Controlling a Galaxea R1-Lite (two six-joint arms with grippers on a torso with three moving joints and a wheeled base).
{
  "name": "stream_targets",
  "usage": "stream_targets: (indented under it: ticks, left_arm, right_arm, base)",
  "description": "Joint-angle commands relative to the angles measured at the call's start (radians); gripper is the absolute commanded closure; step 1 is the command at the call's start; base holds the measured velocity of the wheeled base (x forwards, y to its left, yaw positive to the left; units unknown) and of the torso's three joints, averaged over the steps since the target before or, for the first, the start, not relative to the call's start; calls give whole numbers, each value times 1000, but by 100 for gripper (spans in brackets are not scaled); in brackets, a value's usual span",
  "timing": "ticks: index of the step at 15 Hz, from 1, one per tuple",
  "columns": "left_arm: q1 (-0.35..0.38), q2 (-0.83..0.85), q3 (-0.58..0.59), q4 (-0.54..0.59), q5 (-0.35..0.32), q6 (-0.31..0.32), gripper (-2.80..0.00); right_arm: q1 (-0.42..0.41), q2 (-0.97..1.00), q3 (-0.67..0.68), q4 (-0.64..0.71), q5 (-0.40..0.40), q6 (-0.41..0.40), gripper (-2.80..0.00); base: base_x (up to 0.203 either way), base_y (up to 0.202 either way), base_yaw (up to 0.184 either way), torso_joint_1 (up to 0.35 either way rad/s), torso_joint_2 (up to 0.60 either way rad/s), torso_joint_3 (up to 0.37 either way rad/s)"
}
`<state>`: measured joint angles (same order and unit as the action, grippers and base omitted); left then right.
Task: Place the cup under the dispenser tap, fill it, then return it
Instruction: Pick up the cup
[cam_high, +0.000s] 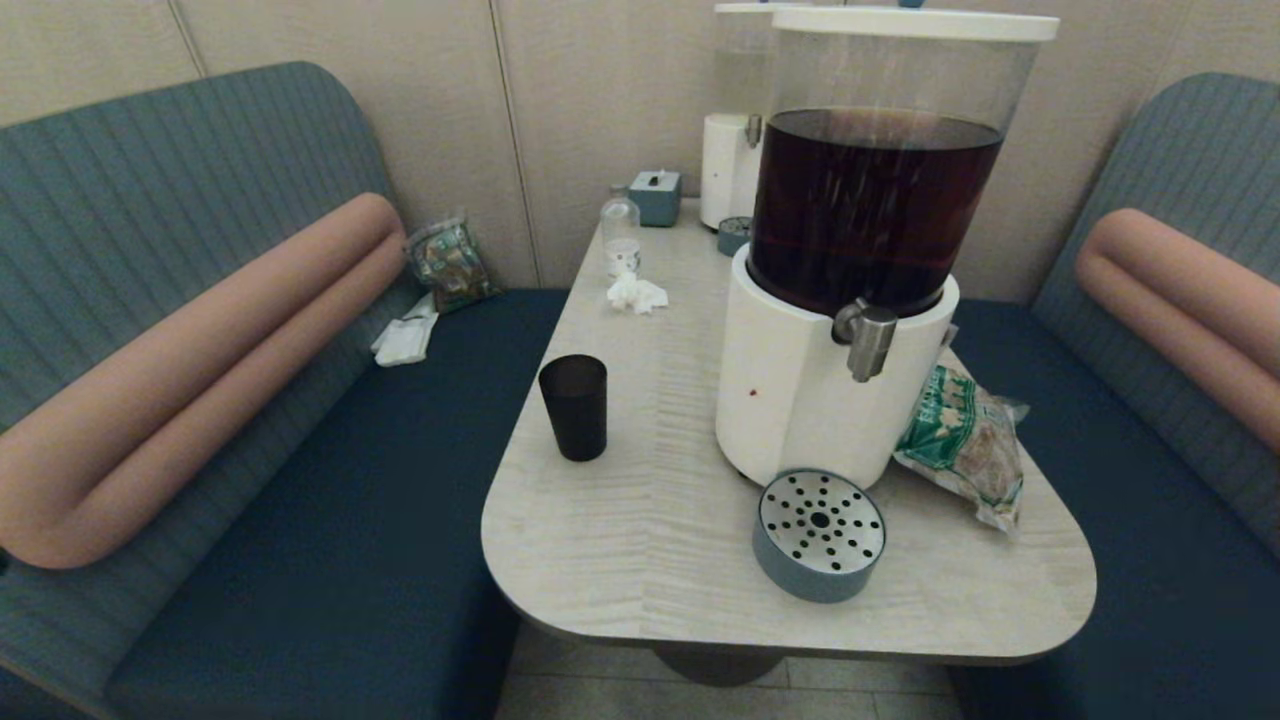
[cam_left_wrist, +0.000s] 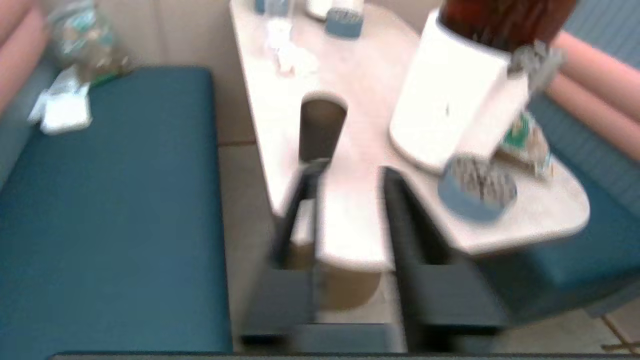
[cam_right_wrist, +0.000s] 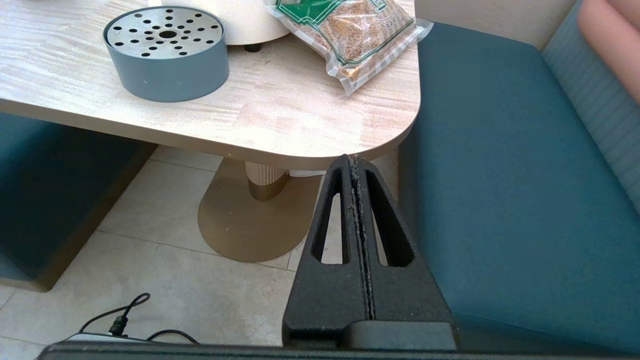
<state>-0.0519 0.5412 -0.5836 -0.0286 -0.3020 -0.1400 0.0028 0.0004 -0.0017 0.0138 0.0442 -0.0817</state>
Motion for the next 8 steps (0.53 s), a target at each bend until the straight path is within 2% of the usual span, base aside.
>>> stream_targets:
  ticks: [1,3,5,7,8]
  left_arm:
    - [-8,338,-47,-183,-17,2,-280]
    - [-9,503,-55,-377,-61,20,-280]
    - [-9,654,-33,-656,-130,81,-280]
    - [-6,784,-2,-913,-252,135,-280]
    - [1,831,32,-1018,-366,150,-280]
  right_arm:
    - [0,-2,0,0,0,-1,0]
    - [0,-2,0,0,0,-1,0]
    - [0,-2,0,0,0,-1,0]
    - [0,-2,0,0,0,-1,0]
    - [0,-2,0,0,0,-1,0]
  base:
    - [0,0,0,0,0,0]
    - [0,0,0,0,0,0]
    - [0,0,0,0,0,0]
    - [0,0,0,0,0,0]
    - [0,0,0,0,0,0]
